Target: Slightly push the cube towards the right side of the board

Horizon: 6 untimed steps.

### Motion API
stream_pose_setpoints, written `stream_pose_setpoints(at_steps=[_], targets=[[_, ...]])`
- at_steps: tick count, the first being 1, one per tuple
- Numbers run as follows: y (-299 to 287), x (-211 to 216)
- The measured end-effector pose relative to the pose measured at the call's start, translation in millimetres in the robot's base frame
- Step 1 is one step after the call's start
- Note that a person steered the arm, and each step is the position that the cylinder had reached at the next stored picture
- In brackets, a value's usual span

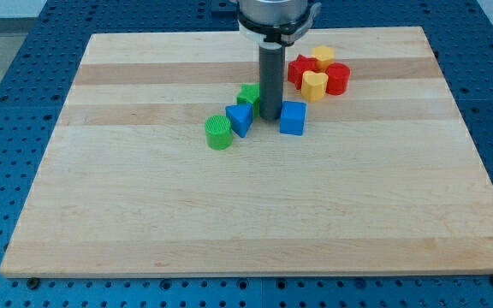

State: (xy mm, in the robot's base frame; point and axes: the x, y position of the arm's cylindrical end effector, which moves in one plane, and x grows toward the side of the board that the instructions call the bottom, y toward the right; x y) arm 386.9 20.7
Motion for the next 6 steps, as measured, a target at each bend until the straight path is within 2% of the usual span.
stream_pose_setpoints(at_steps=[3,4,5,6], targets=[[-39,-11],[-25,-10],[0,12],[-2,51]])
